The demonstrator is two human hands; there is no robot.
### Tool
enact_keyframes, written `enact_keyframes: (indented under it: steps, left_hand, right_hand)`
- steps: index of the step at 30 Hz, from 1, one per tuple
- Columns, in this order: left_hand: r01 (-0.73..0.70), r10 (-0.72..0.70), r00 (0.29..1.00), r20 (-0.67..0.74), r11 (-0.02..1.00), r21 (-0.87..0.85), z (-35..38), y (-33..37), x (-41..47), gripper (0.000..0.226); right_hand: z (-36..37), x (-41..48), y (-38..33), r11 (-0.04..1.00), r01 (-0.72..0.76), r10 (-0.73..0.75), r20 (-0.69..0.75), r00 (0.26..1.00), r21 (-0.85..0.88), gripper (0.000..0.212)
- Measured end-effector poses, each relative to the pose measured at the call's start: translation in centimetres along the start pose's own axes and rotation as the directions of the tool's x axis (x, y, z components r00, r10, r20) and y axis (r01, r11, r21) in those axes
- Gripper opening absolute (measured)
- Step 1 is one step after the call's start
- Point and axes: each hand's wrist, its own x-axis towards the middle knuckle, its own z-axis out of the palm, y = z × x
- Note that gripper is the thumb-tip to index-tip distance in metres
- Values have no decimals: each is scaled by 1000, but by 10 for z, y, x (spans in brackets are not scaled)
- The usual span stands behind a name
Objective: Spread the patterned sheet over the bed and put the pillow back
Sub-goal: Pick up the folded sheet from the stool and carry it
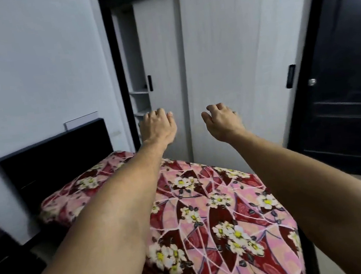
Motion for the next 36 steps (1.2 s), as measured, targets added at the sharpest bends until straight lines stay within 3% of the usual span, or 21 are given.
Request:
enact_keyframes:
  steps: [9,22,27,36]
  left_hand:
    - [206,-203,979,-36,951,229,-34,-174,-1,50]
    - [484,-475,871,-124,790,377,-60,-343,0,54]
    - [621,-606,772,-190,657,427,-76,-407,10,54]
    - [745,-697,647,-310,490,453,-97,-494,-10,55]
  right_hand:
    - [95,41,-152,961,220,-241,113,964,167,50]
    - [208,103,-311,830,469,-525,142,839,300,50]
    - [253,134,-382,726,576,-668,186,721,374,51]
    - [311,156,-488,606,636,-779,194,596,478,53]
